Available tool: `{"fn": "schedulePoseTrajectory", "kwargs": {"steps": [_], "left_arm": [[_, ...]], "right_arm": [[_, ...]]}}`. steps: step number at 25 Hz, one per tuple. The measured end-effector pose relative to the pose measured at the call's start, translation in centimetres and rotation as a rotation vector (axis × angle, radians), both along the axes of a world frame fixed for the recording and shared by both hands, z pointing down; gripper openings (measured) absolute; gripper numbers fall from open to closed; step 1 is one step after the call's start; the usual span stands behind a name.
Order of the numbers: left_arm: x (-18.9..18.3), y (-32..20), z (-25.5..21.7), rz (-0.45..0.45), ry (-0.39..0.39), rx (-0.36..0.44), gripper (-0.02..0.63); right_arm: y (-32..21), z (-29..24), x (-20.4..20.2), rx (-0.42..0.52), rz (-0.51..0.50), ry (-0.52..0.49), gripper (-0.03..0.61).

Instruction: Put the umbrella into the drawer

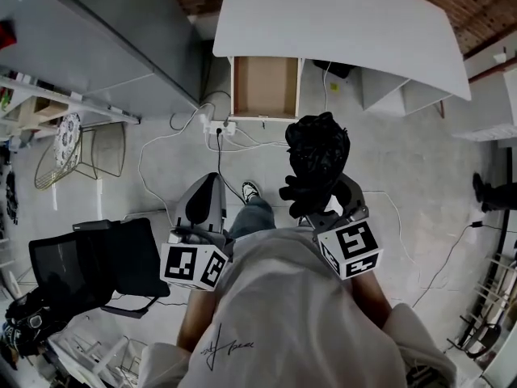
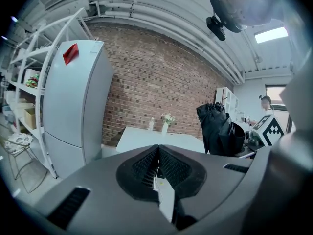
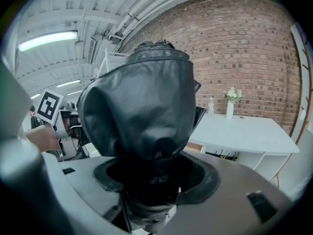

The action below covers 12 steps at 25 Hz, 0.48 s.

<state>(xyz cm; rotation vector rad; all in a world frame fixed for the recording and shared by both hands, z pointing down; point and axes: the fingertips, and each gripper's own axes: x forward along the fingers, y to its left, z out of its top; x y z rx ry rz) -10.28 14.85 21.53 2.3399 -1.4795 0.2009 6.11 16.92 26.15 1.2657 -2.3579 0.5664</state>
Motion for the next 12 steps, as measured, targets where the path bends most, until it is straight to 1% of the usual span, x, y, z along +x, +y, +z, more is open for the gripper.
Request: {"fn": "schedulePoseTrajectory", "kwargs": {"steps": [6, 9, 12], "left_arm": [[-3.2, -3.7, -0.2, 0.054, 0.027, 0.014, 0.017], [-4.8, -5.0, 0.3, 0.072, 0.025, 0.008, 0.017], [-5.8, -5.7, 0.8, 0.091, 0.041, 0.001, 0.017]], "right_arm": [[-3.1, -0.6, -3.7, 0.019, 0.017, 0.031, 0.263], [-4.2, -0.7, -5.6, 0.021, 0.019, 0.032, 0.264], [-4.8, -0.8, -6.8, 0.018, 0.032, 0.026, 0.263]]}}
